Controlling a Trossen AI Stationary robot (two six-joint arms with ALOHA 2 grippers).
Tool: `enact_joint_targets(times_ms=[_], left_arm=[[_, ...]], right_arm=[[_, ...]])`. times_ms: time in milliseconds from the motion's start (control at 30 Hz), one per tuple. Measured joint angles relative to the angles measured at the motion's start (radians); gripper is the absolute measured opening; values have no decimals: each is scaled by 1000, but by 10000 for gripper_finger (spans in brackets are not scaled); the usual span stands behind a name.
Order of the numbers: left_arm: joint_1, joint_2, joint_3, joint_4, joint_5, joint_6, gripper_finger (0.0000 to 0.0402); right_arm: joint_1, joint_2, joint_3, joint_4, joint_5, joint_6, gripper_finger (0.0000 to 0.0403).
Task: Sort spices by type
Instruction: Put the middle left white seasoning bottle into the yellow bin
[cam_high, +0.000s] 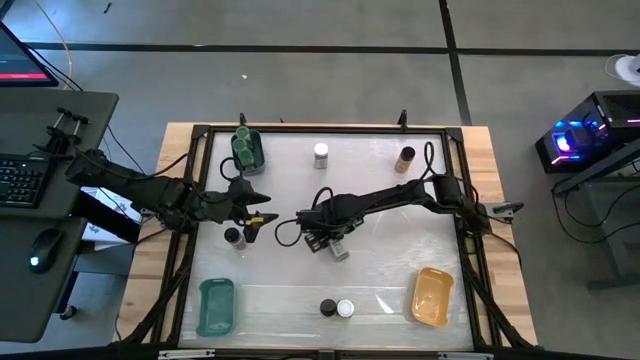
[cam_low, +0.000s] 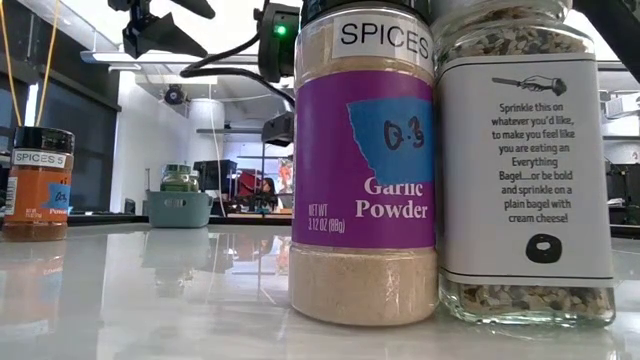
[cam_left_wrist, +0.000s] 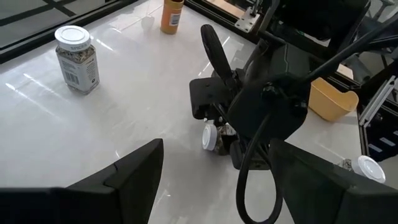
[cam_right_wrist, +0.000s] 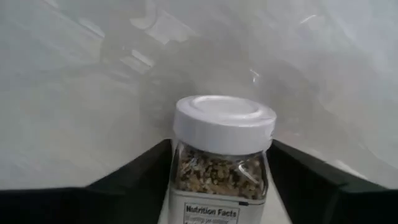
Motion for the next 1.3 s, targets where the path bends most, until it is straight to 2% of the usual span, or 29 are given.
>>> enact_joint_targets(times_ms=[67, 167, 233, 367, 467, 600, 700, 867, 967, 1133, 1300], left_arm=[[0, 0, 0, -1, -1, 5, 278], [0, 0, 0, 0, -5, 5, 278], [0, 0, 0, 0, -11, 5, 278], [0, 0, 0, 0, -12, 5, 278], [0, 0, 0, 0, -12, 5, 278], [0, 0, 0, -1, -26, 4, 278], [0, 0, 0, 0, -56, -12, 278], [0, 0, 0, 0, -80, -62, 278], [0, 0, 0, 0, -81, -66, 278], [0, 0, 0, -1, -81, -66, 278], [0, 0, 0, -1, -81, -69, 278]], right_arm=[[0, -1, 0, -1, 10, -7, 193], [0, -1, 10, 0, 36, -51, 192], [6, -1, 38, 0, 101, -102, 192], [40, -35, 76, 51, 370, -227, 192], [79, -77, 64, 160, 545, -293, 192], [141, -117, -45, 371, 726, -278, 192], [176, -139, -182, 594, 832, -237, 192], [190, -160, -432, 1140, 881, -315, 192], [190, -162, -533, 1385, 889, -408, 192], [188, -164, -623, 1501, 891, -571, 192], [181, -164, -642, 1507, 774, -688, 192]])
